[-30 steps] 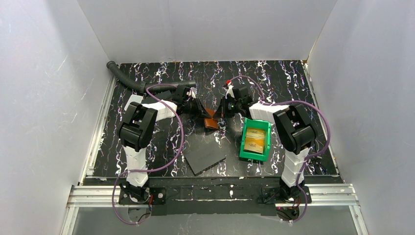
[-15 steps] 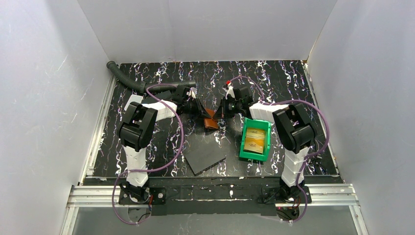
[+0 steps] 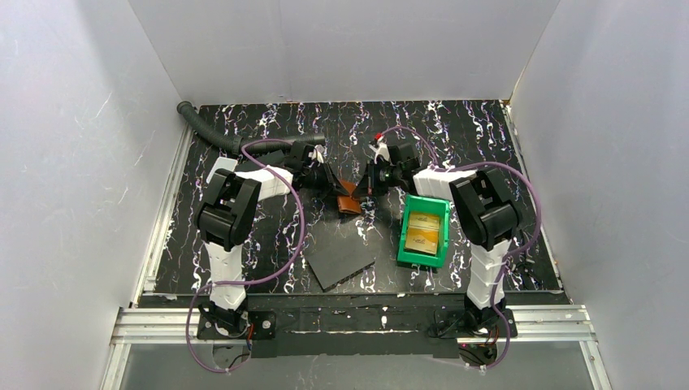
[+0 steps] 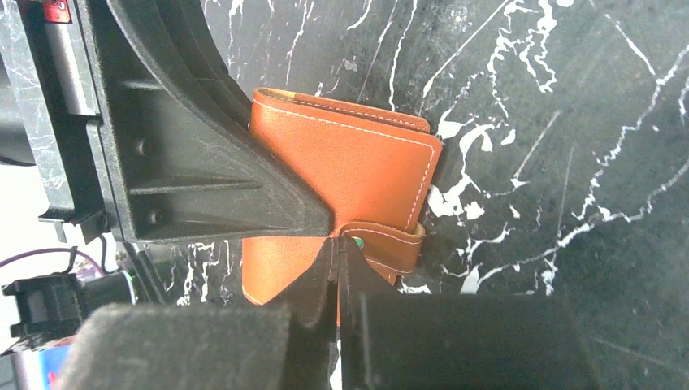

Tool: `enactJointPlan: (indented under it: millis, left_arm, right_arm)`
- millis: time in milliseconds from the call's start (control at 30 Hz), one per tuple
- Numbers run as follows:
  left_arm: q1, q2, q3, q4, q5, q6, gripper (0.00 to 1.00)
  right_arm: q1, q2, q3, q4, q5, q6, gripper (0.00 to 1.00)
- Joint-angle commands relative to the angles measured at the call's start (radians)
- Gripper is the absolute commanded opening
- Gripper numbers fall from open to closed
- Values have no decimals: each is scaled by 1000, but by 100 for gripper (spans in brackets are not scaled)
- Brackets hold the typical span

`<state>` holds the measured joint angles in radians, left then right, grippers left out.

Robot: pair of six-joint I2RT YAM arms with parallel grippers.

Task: Put the credit cards into the card holder
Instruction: Close the card holder at the center of the board.

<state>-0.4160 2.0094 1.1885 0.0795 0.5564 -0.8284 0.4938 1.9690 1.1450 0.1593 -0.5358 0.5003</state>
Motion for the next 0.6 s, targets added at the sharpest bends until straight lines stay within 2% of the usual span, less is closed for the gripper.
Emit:
enactJointPlan:
  millis: [0, 267, 567]
  left_arm:
    - [-12, 36, 3, -24, -7, 25, 0]
    - [-12, 53, 2, -19, 4, 25, 0]
    - [-12, 71, 7, -10, 22, 19, 0]
  right_arm:
    - [23, 99, 55, -25, -46, -1, 1]
    - [23, 214, 105, -92, -84, -8, 1]
    - [73, 321, 250, -376, 19, -151, 1]
